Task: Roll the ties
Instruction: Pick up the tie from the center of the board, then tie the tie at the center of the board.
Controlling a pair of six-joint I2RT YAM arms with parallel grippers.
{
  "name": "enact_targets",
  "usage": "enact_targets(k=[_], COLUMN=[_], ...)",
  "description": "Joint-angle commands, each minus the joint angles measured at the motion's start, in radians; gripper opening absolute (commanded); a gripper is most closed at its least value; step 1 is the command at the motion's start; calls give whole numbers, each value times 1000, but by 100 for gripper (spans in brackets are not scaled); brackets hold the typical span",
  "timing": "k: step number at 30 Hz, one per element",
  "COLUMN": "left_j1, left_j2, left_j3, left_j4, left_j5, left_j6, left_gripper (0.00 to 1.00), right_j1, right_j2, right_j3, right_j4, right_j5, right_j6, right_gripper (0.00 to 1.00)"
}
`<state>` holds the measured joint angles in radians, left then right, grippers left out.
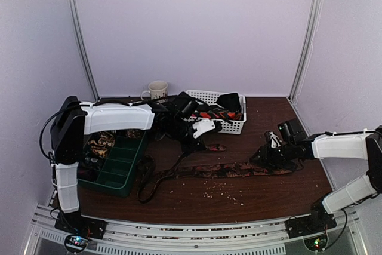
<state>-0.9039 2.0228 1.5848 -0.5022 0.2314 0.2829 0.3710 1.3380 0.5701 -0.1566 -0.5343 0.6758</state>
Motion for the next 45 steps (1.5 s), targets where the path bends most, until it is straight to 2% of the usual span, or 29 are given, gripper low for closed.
enact_targets(k=[1,7,15,34,45], left_j1=[-30,-73,-107,-111,-126], left_j2=[0,98,204,328,382], left_j3=[66,188,273,405,457], left_j4=[-202,-303,-318,-277,-250], left_j5=[5,-20,18,33,89], left_j6=[92,79,46,-49,-89], left_gripper=[0,0,0,0,0], right_j1=[-25,-45,-65,-67,-67], right_j2=[-11,-19,-20,-6,25], right_j3=[-9,-9,-17,-47,-63], right_j4=[-18,-41,-67,-29,18], right_j5=[7,10,27,5,-29], right_j6=[-39,-57,-80,-68,-53], right_gripper=[40,40,39,39,39])
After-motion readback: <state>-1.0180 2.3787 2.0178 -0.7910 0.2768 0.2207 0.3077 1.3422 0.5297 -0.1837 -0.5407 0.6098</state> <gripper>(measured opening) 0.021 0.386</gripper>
